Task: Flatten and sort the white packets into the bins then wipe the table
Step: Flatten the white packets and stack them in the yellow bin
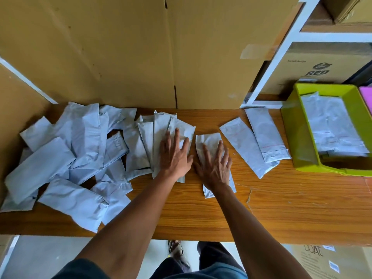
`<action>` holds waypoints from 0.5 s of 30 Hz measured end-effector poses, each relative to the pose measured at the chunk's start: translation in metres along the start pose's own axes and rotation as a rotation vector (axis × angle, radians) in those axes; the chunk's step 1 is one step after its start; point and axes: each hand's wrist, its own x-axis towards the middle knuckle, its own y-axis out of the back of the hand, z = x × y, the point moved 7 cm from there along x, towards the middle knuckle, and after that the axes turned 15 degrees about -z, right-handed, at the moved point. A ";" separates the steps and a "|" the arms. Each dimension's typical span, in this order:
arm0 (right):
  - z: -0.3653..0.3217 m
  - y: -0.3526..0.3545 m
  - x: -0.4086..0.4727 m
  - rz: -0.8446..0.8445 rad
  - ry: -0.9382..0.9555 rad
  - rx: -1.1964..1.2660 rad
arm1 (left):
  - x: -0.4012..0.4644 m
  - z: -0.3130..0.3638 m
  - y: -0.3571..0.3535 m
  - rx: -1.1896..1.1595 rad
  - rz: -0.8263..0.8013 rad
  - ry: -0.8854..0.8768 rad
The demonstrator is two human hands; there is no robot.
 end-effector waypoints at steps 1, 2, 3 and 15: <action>-0.001 -0.001 0.002 -0.012 0.014 -0.004 | 0.005 0.001 -0.001 0.006 -0.009 0.001; -0.001 -0.002 0.004 -0.019 0.033 -0.008 | 0.010 0.001 -0.005 0.007 -0.023 -0.001; -0.002 -0.002 0.005 -0.023 0.049 -0.008 | 0.013 0.001 -0.007 0.003 -0.034 -0.003; 0.007 0.005 0.011 0.067 0.059 0.029 | 0.007 0.008 -0.004 -0.037 0.020 -0.042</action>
